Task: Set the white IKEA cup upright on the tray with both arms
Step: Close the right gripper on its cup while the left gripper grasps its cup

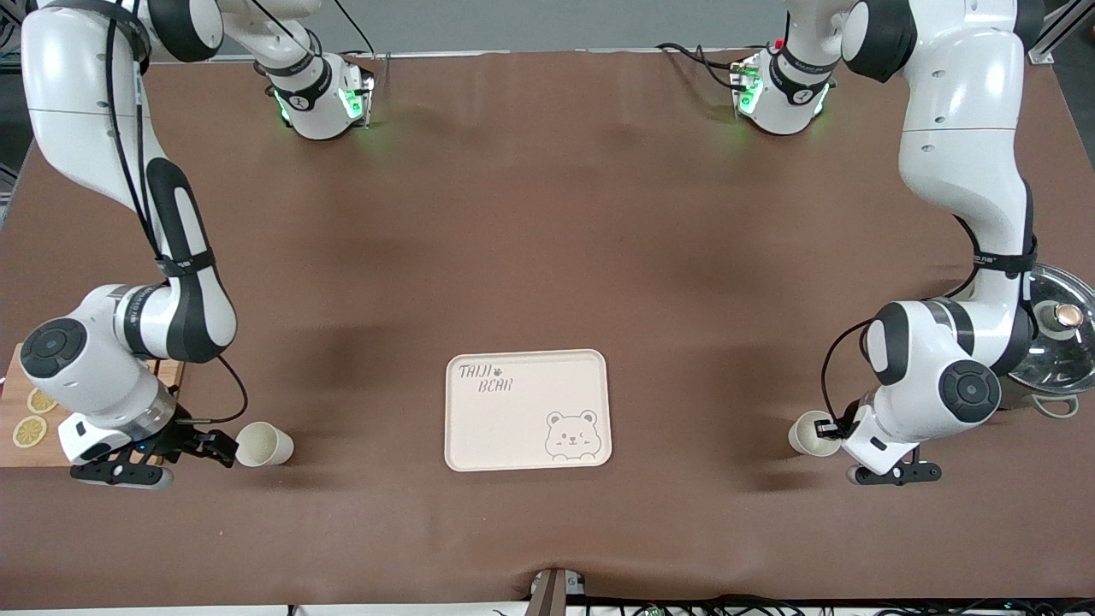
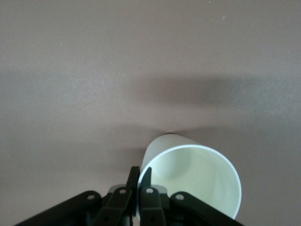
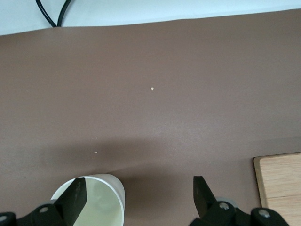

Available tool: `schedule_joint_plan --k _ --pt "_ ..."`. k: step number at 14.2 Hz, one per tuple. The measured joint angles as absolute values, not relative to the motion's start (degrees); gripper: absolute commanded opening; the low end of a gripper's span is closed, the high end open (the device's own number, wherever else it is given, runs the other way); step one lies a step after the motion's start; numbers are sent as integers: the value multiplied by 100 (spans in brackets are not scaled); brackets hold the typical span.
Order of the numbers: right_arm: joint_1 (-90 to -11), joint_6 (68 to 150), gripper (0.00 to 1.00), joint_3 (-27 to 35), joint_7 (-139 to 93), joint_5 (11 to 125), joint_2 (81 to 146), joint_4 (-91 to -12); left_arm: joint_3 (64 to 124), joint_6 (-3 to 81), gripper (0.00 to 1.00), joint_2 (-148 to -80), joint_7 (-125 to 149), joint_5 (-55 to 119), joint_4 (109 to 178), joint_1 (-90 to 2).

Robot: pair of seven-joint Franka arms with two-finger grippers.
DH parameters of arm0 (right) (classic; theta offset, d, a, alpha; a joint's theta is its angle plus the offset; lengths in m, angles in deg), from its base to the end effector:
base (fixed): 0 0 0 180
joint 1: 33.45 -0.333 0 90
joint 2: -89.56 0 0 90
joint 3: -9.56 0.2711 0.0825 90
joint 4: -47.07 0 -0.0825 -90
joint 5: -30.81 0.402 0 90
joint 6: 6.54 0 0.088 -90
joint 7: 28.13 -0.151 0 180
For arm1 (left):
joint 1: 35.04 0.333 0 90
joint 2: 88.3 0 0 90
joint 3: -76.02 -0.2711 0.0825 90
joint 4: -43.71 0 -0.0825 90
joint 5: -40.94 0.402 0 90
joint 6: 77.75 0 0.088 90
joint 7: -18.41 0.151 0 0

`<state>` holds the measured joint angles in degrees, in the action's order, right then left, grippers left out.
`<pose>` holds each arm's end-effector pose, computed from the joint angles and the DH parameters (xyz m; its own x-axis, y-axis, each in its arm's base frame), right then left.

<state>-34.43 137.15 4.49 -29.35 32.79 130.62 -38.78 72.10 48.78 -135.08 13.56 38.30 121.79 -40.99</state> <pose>0.7381 -0.0444 0.1902 0.9531 -0.0797 0.2919 -0.0906 -0.9956 0.0242 0.7229 -0.0352 0.1491 0.9980 0.0536 0.0320 0.0539 -0.9985 -0.0093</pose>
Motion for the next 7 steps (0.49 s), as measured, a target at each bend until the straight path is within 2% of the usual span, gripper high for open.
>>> schedule_joint_plan --k 7 --pt "-3446 13689 100 443 -2869 3278 13136 -3982 7210 4893 0 -13508 870 3814 12098 -4154"
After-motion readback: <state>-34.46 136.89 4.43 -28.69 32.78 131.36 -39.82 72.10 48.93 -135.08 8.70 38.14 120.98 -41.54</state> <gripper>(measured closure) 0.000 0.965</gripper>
